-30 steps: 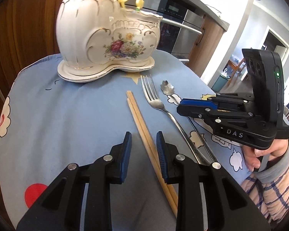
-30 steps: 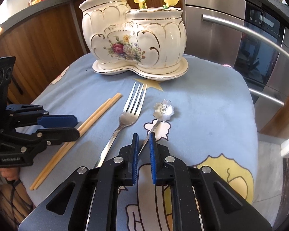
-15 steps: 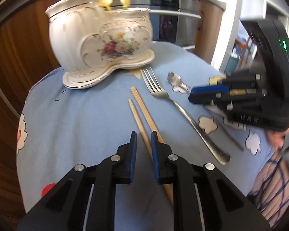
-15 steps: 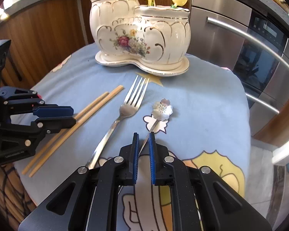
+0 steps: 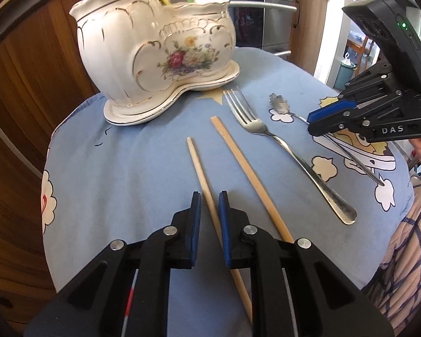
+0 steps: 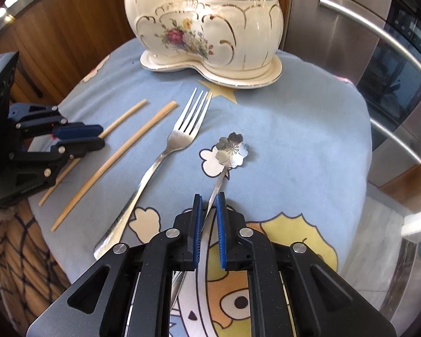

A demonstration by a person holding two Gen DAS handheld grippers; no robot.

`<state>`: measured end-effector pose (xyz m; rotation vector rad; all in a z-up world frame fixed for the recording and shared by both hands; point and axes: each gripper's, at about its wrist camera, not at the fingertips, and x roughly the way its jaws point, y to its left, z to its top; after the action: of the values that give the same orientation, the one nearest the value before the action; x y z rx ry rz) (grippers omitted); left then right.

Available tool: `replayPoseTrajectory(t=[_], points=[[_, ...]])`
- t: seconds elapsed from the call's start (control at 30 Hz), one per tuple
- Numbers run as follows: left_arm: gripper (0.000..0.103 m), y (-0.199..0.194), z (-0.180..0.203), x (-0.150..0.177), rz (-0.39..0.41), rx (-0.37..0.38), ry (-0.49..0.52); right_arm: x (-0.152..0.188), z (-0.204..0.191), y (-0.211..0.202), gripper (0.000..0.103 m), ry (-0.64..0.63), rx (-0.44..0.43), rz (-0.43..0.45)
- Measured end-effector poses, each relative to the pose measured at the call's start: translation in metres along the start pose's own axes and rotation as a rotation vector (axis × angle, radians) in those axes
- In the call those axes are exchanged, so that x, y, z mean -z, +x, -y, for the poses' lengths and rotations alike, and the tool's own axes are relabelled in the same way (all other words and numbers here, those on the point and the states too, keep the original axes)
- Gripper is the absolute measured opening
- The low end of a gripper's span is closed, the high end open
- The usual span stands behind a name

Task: Organize utensils
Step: 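Grasp a chopstick with the left tool while the right tool grasps the flower-handled spoon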

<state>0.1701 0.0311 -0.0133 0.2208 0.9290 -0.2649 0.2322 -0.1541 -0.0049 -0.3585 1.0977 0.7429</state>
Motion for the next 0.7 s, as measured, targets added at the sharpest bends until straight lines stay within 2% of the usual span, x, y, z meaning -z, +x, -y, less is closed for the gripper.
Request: replayPoseTrajectory(t=[0.2,0.33,0.57,0.7], points=[[0.014,0.003,-0.004,-0.012,-0.101,0.009,0.045,-0.01,-0.006,0.005,0.011,-0.036,0.021,-0.083],[0.014,0.003,-0.004,-0.016,-0.163,-0.003,0.089,-0.014,-0.012,0.007,0.011,-0.064,0.038,-0.107],[0.012,0.001,-0.009,-0.017,-0.23,0.042,0.111,-0.016,-0.026,0.012,0.007,-0.116,0.075,-0.092],[0.007,-0.001,-0.009,-0.015,-0.24,0.043,0.13,-0.014,-0.028,0.011,0.004,-0.13,0.102,-0.079]])
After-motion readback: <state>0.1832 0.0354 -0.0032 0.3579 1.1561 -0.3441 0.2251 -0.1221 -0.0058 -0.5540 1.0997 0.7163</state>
